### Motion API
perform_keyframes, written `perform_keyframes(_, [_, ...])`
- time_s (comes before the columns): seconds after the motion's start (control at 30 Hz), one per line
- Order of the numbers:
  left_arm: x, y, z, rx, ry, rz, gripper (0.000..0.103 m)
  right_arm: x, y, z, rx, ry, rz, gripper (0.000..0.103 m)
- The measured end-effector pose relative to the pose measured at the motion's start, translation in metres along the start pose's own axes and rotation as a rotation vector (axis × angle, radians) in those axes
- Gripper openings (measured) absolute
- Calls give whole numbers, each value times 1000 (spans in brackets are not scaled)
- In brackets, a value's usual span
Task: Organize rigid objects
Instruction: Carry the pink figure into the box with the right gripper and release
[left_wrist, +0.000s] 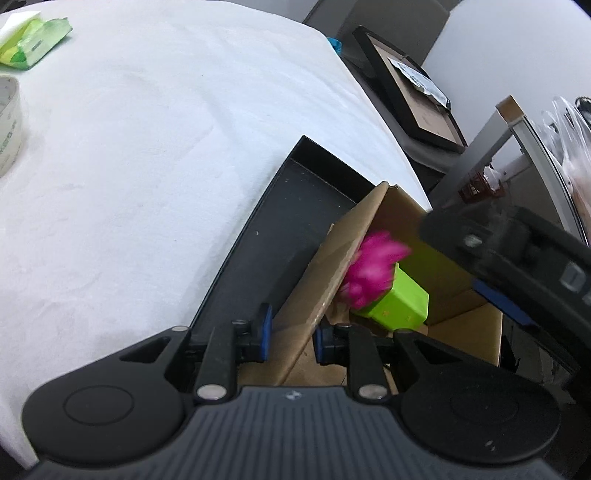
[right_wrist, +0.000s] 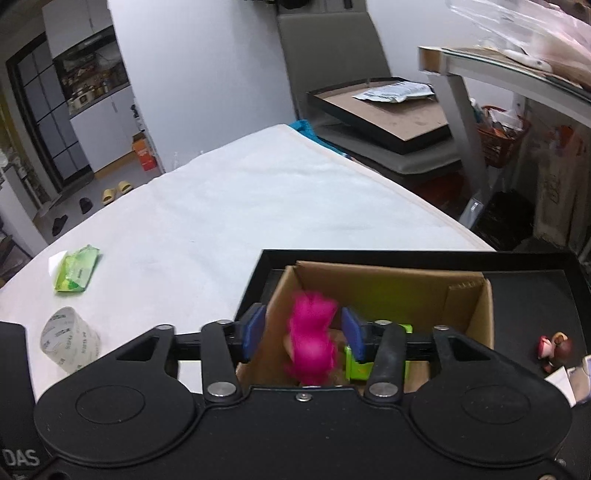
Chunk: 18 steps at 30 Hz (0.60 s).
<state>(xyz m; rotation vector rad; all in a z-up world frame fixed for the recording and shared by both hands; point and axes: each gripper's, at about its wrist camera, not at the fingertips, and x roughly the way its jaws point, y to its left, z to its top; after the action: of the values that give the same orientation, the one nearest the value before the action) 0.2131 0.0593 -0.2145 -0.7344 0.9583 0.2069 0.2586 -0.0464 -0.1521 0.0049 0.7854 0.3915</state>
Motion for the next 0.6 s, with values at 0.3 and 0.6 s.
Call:
perform_keyframes(0.3, [2, -4, 0, 18, -1, 10, 21, -25, -11, 4, -7, -65, -88, 88])
perform_keyframes(0.6, [-3, -11, -4, 80, -13, 57, 23, -59, -44, 3, 45, -118, -143, 98])
